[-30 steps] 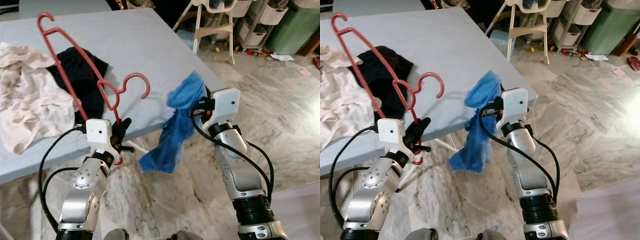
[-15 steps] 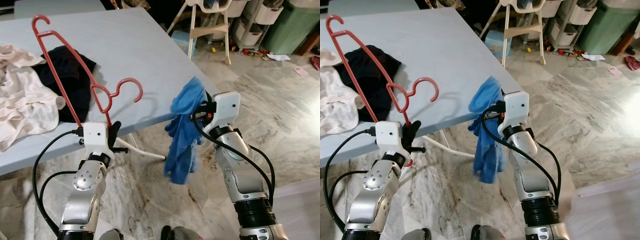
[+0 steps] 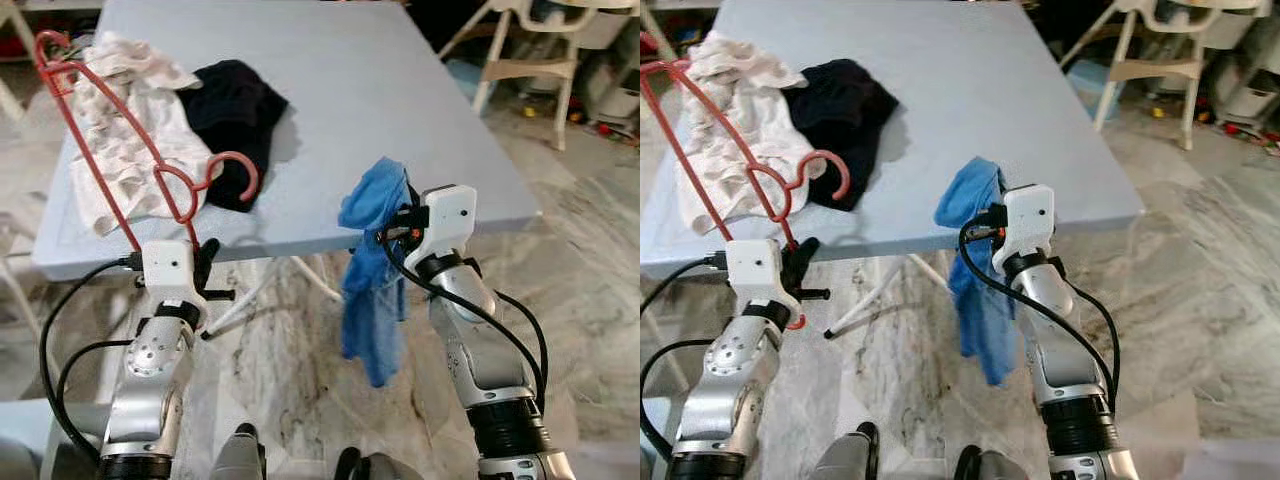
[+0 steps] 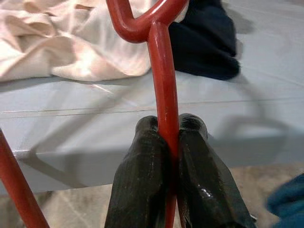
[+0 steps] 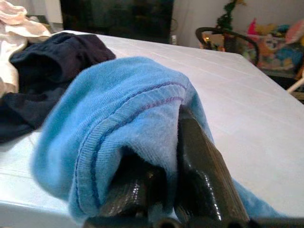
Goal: Hang hanger
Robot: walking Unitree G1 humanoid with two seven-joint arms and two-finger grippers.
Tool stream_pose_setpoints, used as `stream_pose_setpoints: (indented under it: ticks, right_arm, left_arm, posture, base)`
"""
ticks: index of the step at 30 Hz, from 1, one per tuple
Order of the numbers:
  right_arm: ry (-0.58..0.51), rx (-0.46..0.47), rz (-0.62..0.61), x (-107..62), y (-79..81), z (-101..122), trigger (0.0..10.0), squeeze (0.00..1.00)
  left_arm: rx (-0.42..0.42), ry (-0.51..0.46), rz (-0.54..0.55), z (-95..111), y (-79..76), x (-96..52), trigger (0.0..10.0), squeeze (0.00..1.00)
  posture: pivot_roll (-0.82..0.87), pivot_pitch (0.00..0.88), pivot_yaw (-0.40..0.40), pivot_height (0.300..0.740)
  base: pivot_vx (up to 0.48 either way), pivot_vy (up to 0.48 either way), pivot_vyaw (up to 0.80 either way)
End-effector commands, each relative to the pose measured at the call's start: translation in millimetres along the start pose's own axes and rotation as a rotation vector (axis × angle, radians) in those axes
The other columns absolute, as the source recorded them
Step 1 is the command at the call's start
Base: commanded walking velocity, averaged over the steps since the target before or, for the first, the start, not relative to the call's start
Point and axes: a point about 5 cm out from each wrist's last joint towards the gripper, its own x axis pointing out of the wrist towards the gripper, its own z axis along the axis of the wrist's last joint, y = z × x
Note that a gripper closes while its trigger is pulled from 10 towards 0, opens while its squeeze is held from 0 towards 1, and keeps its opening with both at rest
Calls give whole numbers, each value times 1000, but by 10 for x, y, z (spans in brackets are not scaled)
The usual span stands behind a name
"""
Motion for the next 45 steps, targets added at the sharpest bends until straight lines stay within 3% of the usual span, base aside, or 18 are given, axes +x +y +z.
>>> stream_pose_setpoints:
  ticks: [1,9,19,26,28,30,35,45]
  right_arm:
    - [-32,-4,-12,-5,-32,67,10000,0]
    - [-27,69,-103,-6,-60,1,10000,0]
    - [15,134,-224,-135,-49,-222,10000,0]
    - [45,110,-255,-200,-163,-333,10000,0]
    - [63,99,-260,-246,-233,-370,10000,0]
    - [71,93,-260,-265,-259,-389,10000,0]
    - [64,65,-201,-275,-243,-378,10000,0]
    - [-6,31,-103,-90,-114,-159,10000,0]
  left_arm:
    - [3,12,-30,-20,-51,6,10000,0]
    - [34,45,-73,-14,-23,20,10000,0]
    - [92,81,-179,-12,-30,97,10000,0]
    - [94,103,-154,-82,13,127,10000,0]
    - [79,103,-135,-112,46,94,10000,0]
    - [66,101,-129,-134,58,78,10000,0]
    - [20,55,-107,-98,10,53,10000,0]
    - [-9,2,-87,22,-17,41,10000,0]
  posture:
    - [49,184,-66,740]
    - [82,184,-19,740]
    - [119,160,108,740]
    - [125,118,99,740]
    - [121,121,51,740]
    - [121,121,51,740]
    - [110,124,-3,740]
    - [102,133,-20,740]
  base:
    - [0,0,763]
    - [123,0,95]
    - [0,0,0]
    - [0,0,0]
    - [0,0,0]
    - [0,0,0]
    - [97,0,278]
    - [304,0,576]
